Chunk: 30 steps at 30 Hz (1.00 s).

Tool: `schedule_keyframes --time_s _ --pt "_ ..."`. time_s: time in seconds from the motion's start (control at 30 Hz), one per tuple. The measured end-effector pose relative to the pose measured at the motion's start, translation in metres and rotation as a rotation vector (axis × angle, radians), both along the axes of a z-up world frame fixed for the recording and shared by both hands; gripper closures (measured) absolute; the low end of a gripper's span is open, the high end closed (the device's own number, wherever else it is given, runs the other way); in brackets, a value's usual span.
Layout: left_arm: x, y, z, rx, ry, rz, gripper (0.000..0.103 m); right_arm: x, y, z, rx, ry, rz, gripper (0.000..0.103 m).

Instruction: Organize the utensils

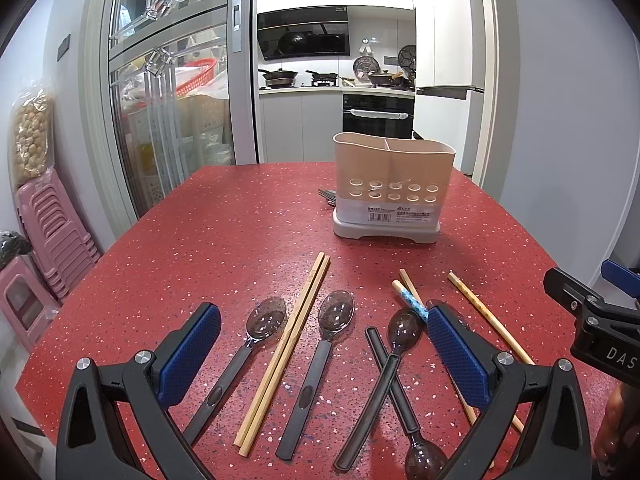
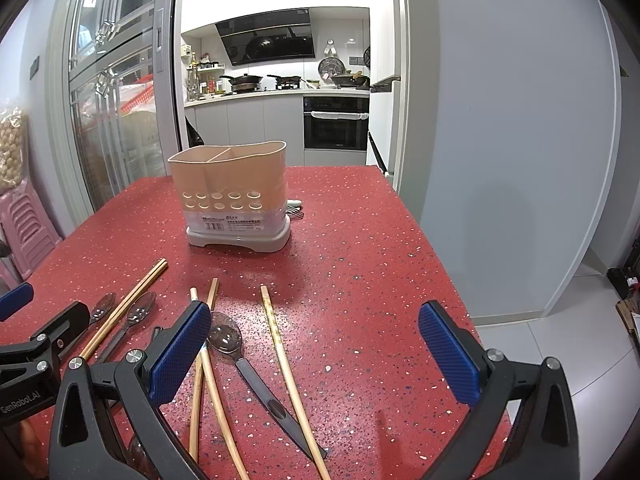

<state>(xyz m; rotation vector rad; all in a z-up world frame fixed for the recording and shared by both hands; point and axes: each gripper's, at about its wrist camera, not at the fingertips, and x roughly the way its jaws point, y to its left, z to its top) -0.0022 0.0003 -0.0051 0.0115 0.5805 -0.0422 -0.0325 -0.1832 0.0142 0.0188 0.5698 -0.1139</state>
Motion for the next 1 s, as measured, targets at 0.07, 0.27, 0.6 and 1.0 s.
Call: schedule_keyframes --time_s 0.07,0.27,0.6,1.0 --pt "-0.0001 0.0000 0.0000 0.000 -0.001 0.000 0.000 0.0001 -0.0001 -0.0001 0.001 0.000 0.001 0.000" --pt "0.0000 0.0001 0.0001 0.000 0.000 -0.001 0.000 0.0008 0.0009 -0.0007 0.002 0.001 0.002 0.000" --pt "-0.0002 -0.0011 0.0002 0.000 -0.001 -0.001 0.000 0.0008 0.0030 -0.0021 0.002 0.002 0.004 0.000" --pt "0.0001 -0.0025 0.0007 0.001 -0.001 -0.002 0.000 0.0012 0.0047 -0.0029 0.002 0.001 0.005 0.000"
